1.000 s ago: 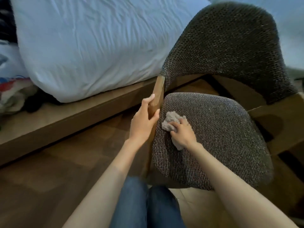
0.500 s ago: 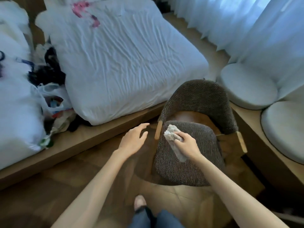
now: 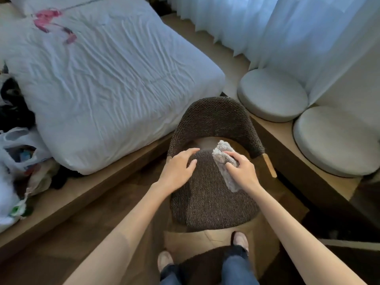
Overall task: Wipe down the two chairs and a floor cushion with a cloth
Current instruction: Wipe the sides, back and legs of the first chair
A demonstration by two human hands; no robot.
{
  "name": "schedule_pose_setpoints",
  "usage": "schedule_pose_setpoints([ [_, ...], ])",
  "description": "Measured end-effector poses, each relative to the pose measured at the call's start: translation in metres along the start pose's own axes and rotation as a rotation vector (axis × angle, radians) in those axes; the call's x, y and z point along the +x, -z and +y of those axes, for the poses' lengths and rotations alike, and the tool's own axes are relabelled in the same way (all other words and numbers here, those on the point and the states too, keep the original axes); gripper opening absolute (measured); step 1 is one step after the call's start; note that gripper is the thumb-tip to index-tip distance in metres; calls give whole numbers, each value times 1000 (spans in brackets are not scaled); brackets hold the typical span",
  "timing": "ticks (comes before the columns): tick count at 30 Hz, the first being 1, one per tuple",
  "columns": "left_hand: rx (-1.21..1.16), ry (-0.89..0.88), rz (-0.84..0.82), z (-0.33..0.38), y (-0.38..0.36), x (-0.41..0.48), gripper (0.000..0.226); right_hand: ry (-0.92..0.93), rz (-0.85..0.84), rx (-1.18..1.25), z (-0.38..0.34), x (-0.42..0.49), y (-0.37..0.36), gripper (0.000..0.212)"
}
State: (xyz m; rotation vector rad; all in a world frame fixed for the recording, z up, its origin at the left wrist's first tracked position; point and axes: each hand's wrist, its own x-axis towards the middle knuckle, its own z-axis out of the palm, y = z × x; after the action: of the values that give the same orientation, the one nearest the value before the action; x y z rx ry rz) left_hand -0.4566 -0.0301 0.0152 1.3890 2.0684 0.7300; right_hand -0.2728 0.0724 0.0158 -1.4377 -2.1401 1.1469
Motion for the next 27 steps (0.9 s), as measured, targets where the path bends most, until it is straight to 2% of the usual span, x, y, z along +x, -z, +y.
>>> schedule_pose_setpoints([
  [7, 15, -8, -23, 78, -92, 73, 41, -62, 28, -3, 104, 50, 98, 37],
  [15, -63, 142, 9, 185, -189, 140, 40, -53, -124, -27, 192, 119, 208, 34],
  [20, -79, 243, 4, 199, -217, 172, 40, 6, -171, -70, 213, 166, 237, 37],
  [27, -163, 417, 60, 178, -243, 224, 41, 270, -381, -141, 212, 239, 236, 39],
])
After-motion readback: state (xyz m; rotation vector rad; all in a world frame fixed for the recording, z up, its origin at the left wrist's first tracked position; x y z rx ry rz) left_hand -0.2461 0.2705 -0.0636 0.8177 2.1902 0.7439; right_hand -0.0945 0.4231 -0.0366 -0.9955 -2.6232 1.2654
